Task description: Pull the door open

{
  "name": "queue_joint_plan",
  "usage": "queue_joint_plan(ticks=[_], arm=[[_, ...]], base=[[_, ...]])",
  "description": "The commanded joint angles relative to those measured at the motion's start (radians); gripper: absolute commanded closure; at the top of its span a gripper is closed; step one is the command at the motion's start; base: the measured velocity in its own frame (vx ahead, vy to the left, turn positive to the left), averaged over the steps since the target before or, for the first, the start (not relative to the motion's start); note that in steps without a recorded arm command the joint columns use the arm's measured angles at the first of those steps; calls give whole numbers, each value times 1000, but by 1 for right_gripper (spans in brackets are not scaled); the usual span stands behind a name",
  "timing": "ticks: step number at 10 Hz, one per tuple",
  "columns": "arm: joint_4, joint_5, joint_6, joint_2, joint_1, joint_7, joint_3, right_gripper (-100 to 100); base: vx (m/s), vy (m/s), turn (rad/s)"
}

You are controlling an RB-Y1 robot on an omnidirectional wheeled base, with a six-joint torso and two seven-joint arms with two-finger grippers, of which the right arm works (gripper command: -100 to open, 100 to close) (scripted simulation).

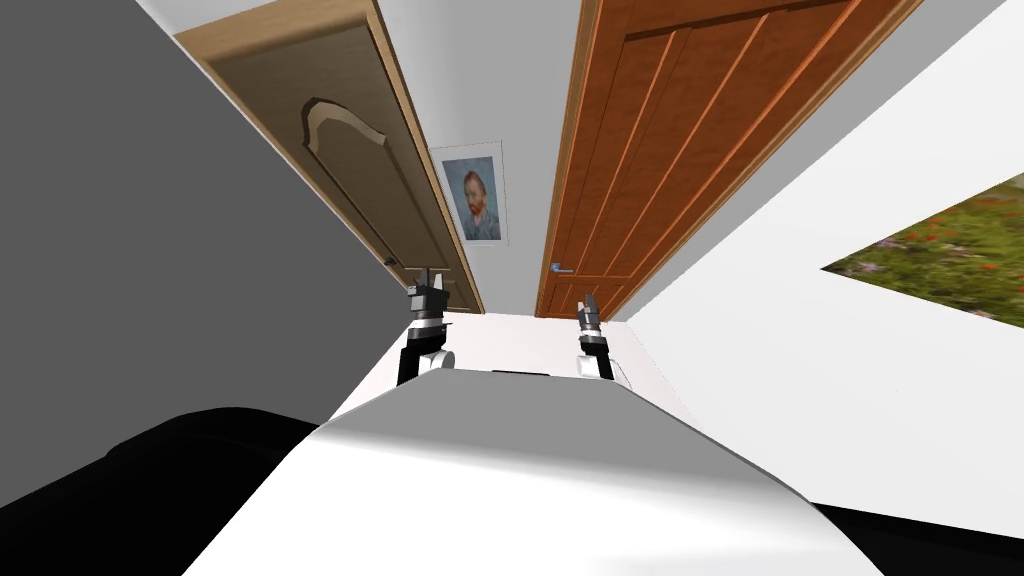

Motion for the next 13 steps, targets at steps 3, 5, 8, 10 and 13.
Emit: queue_joint_plan(ticks=[3,5,8,10,13], arm=[[123,-12,-27,-12,-52,-6,-15,-100],[164,-15,-34,-14,-67,-7,-19,-100],[271,-24,-56,-22,-112,-11,-32,-100],[336,-30,-70,-27,-142,-14,-40,-100],[412,-36,-83,-31,-170,-17,-48,-100]], base=[[91,-16,48],[82,-18,38],[72,-20,46],[87,-23,47],[72,-16,30]])
